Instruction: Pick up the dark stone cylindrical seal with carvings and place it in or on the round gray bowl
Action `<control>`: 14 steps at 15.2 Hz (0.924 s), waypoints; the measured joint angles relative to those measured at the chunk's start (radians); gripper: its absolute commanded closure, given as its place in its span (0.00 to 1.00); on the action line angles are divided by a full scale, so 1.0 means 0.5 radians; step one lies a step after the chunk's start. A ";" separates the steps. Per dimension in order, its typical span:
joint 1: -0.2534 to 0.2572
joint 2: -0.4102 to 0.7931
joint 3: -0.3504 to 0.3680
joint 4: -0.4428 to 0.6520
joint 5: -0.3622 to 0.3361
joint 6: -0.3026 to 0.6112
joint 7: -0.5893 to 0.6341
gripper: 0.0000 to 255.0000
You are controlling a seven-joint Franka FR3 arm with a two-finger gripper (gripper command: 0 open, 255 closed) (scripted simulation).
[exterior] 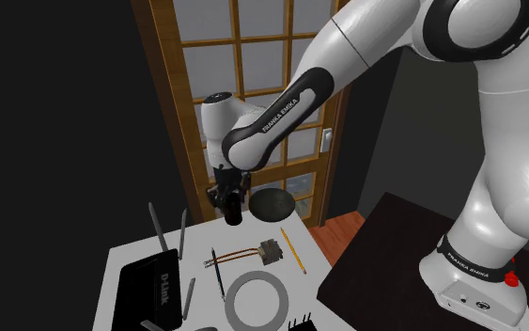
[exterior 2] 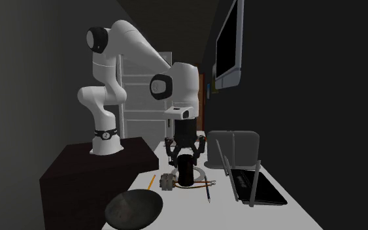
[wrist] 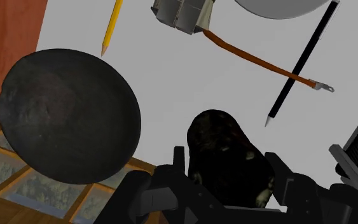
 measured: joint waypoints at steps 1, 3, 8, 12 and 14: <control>-0.003 -0.020 0.005 0.005 0.008 -0.024 -0.004 1.00; -0.009 -0.059 0.013 0.006 0.023 -0.064 -0.014 1.00; -0.088 -0.188 0.014 -0.077 0.072 -0.102 -0.117 1.00; -0.229 -0.333 -0.020 -0.248 0.130 -0.065 -0.313 1.00; -0.287 -0.406 -0.036 -0.325 0.159 -0.055 -0.402 1.00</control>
